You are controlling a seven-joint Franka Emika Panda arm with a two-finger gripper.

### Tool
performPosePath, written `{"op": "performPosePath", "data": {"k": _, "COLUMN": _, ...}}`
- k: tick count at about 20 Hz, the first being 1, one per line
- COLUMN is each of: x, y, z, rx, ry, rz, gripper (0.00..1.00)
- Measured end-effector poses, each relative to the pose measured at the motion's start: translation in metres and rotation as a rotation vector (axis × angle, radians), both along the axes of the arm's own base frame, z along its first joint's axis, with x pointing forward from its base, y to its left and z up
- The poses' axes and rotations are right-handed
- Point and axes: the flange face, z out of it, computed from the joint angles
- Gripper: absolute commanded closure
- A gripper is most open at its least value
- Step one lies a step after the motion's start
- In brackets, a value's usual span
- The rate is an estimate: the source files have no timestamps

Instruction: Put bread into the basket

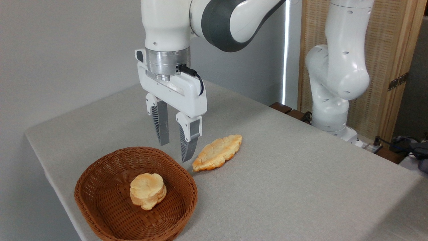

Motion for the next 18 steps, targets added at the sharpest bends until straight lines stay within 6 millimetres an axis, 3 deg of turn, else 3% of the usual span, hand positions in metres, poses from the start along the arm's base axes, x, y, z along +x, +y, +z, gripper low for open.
{"op": "performPosePath", "data": {"k": 18, "x": 0.002, "y": 0.0084, "z": 0.0018, "rx": -0.002, "ry": -0.004, "rz": 0.016, "gripper": 0.0}}
